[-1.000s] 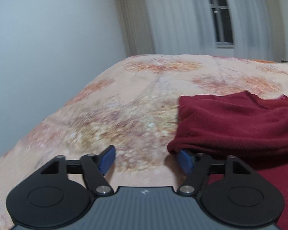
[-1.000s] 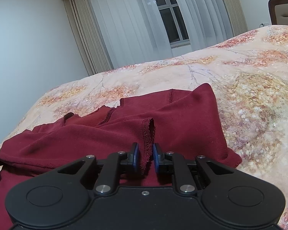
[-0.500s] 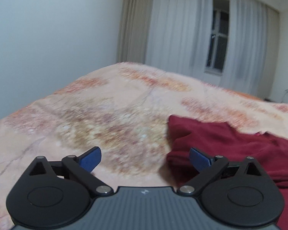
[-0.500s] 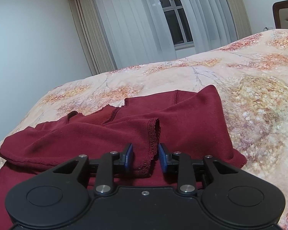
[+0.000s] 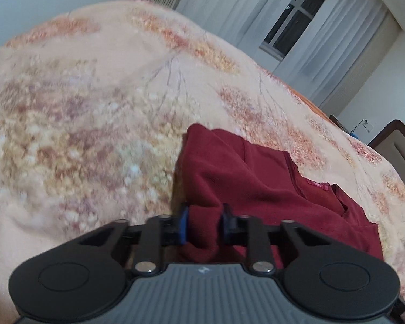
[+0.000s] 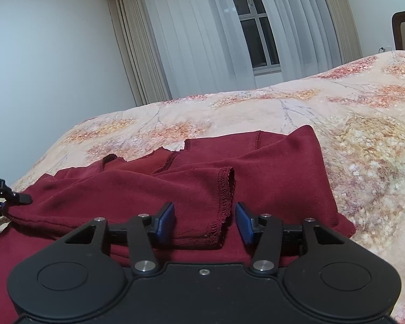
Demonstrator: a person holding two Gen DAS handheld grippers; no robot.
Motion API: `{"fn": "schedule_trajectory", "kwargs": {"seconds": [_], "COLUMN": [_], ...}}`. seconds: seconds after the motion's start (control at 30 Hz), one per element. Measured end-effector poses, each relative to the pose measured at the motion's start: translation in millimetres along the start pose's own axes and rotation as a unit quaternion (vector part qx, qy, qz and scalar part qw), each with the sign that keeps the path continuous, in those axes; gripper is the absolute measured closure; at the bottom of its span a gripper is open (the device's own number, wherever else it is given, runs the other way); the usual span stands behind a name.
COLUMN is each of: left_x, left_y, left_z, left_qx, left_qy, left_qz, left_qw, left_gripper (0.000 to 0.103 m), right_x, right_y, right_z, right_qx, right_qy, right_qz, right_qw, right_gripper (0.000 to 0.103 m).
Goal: Fold small clothes
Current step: 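Fold the side edge inward with the right tool and open it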
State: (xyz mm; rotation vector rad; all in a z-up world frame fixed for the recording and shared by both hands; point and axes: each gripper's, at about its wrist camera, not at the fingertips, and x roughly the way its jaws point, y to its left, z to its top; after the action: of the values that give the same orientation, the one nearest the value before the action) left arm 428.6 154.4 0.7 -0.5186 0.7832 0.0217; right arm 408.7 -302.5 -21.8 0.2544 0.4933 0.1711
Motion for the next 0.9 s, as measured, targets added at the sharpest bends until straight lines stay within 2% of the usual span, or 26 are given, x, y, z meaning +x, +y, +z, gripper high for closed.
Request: {"fn": "schedule_trajectory", "kwargs": {"seconds": [0.03, 0.1, 0.17, 0.2, 0.23, 0.3, 0.4, 0.53, 0.57, 0.6, 0.63, 0.67, 0.8, 0.9], "left_x": [-5, -20, -30, -29, -24, -10, 0, -6, -10, -15, -20, -24, -20, -17], "left_y": [-2, -14, -35, -45, -50, -47, -29, -18, -17, -16, -15, -15, -14, -19], "left_z": [-2, -6, -15, -18, -18, -16, -18, -25, -25, -25, -27, -29, -36, -37], "left_qx": [0.001, 0.036, 0.119, 0.153, 0.168, 0.155, 0.118, 0.099, 0.09, 0.083, 0.081, 0.082, 0.112, 0.117], "left_qy": [-0.014, -0.067, -0.123, -0.131, -0.122, -0.085, -0.062, -0.066, -0.068, -0.072, -0.077, -0.08, -0.067, -0.065], "left_qz": [0.002, 0.017, 0.053, 0.074, 0.092, 0.107, 0.098, 0.096, 0.094, 0.091, 0.087, 0.084, 0.103, 0.116], "left_qw": [0.9999, 0.997, 0.9838, 0.9768, 0.974, 0.9784, 0.9862, 0.9883, 0.9892, 0.9897, 0.9899, 0.9899, 0.986, 0.9841], "left_gripper": [0.091, 0.094, 0.094, 0.094, 0.094, 0.094, 0.093, 0.071, 0.06, 0.053, 0.04, 0.034, 0.036, 0.036], "right_x": [0, 0, -1, 0, 0, 0, 0, 0, 0, 0, -1, -1, -1, 1], "right_y": [0, 0, 0, 0, 1, 1, 1, 3, 3, 3, 4, 5, 7, 12], "right_z": [0, 0, 0, 0, 0, -1, -1, -1, -1, -1, -1, -1, -1, -1], "right_qx": [0.0, 0.0, -0.001, -0.002, -0.003, -0.004, -0.005, -0.011, -0.012, -0.013, -0.015, -0.016, -0.025, -0.04], "right_qy": [-0.001, -0.001, -0.001, -0.001, -0.001, -0.001, -0.001, -0.001, -0.001, -0.002, -0.003, -0.004, -0.005, 0.003], "right_qz": [0.0, 0.002, 0.003, 0.003, 0.003, 0.002, 0.002, 0.001, 0.002, 0.002, 0.001, 0.001, -0.003, -0.012], "right_qw": [1.0, 1.0, 1.0, 1.0, 1.0, 1.0, 1.0, 1.0, 1.0, 1.0, 1.0, 1.0, 1.0, 0.999], "right_gripper": [0.049, 0.048, 0.047, 0.046, 0.046, 0.046, 0.044, 0.04, 0.038, 0.035, 0.033, 0.03, 0.022, 0.014]}}
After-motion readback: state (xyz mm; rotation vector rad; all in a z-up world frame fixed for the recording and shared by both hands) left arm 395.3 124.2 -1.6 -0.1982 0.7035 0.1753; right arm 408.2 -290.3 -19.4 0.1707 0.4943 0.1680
